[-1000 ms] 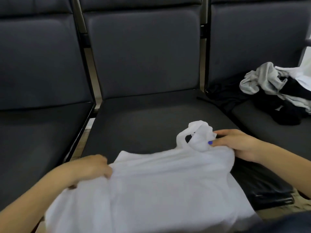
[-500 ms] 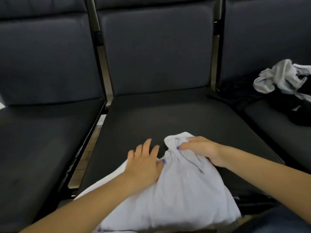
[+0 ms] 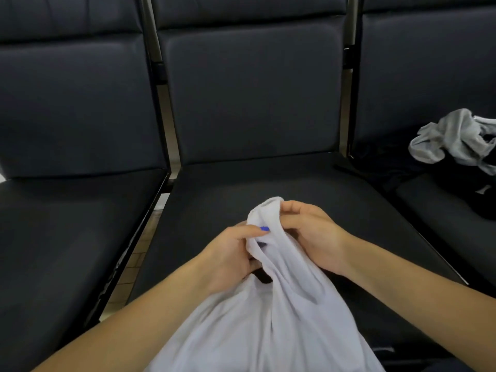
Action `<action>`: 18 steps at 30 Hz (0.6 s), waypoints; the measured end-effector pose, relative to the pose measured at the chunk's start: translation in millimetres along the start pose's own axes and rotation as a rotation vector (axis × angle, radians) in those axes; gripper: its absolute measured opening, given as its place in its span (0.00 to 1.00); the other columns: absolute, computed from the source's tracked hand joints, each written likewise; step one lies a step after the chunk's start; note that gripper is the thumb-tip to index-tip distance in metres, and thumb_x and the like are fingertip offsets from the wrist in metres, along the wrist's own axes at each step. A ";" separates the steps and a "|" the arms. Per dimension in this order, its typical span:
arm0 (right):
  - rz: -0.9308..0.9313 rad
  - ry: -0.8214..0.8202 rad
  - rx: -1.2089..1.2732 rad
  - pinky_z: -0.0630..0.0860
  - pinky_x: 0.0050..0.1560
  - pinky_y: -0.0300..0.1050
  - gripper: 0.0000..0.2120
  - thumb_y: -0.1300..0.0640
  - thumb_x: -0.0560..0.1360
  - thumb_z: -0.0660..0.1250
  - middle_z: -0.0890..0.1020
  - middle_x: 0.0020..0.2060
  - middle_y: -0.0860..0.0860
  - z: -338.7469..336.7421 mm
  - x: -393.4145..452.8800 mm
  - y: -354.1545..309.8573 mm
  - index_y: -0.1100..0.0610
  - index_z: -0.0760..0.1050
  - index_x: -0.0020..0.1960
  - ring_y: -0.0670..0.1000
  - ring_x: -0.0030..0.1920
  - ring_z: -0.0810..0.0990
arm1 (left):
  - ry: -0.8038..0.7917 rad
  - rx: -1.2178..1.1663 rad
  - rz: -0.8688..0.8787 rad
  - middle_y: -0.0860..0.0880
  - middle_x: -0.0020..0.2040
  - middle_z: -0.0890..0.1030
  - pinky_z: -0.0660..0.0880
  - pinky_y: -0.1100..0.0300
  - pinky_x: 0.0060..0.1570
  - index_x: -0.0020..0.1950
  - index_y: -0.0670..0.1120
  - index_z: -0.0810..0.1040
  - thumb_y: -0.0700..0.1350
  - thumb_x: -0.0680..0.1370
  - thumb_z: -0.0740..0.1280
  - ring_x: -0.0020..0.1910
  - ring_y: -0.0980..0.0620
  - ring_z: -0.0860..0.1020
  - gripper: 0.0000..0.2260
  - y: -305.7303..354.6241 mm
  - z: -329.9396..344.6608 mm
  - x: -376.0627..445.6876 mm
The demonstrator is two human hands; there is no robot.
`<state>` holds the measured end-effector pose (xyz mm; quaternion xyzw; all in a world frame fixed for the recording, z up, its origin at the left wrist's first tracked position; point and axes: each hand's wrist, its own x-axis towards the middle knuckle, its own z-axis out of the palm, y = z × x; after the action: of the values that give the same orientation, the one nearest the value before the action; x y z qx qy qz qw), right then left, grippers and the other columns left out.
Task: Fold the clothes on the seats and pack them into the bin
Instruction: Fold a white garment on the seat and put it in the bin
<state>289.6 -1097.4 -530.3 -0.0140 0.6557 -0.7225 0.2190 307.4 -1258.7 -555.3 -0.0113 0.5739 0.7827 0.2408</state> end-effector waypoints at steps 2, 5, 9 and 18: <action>-0.023 0.038 -0.016 0.81 0.48 0.49 0.15 0.70 0.71 0.69 0.84 0.50 0.58 -0.6 -0.7 -3.5 0.60 0.77 0.56 0.55 0.47 0.83 | -0.032 -0.061 0.056 0.39 0.62 0.78 0.73 0.50 0.60 0.66 0.42 0.75 0.41 0.76 0.61 0.61 0.42 0.77 0.19 9.5 1.0 -1.0; -0.034 0.049 -0.121 0.79 0.52 0.50 0.20 0.75 0.68 0.68 0.82 0.53 0.59 -2.5 -1.5 -6.5 0.58 0.76 0.55 0.56 0.50 0.82 | 0.021 -0.078 0.104 0.39 0.59 0.80 0.77 0.51 0.55 0.65 0.39 0.75 0.47 0.80 0.58 0.58 0.43 0.80 0.18 20.3 0.6 -2.5; 0.119 -0.055 -0.316 0.79 0.56 0.52 0.31 0.70 0.64 0.72 0.79 0.58 0.57 -6.6 -2.8 -7.4 0.54 0.71 0.64 0.57 0.55 0.81 | 0.148 -0.058 0.179 0.42 0.55 0.82 0.79 0.54 0.50 0.61 0.40 0.77 0.42 0.79 0.61 0.52 0.46 0.82 0.13 26.6 -6.2 -6.7; 0.293 -0.303 -0.644 0.78 0.47 0.41 0.08 0.60 0.71 0.71 0.84 0.47 0.51 -27.1 -12.7 -17.4 0.56 0.80 0.50 0.49 0.49 0.83 | 0.262 0.101 0.277 0.47 0.46 0.83 0.77 0.62 0.32 0.55 0.47 0.79 0.41 0.74 0.67 0.39 0.53 0.82 0.10 38.7 -10.7 -21.1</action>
<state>287.6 -1066.9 -514.1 -0.0950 0.8043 -0.4303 0.3987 308.2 -1284.8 -518.2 -0.0220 0.6351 0.7702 0.0543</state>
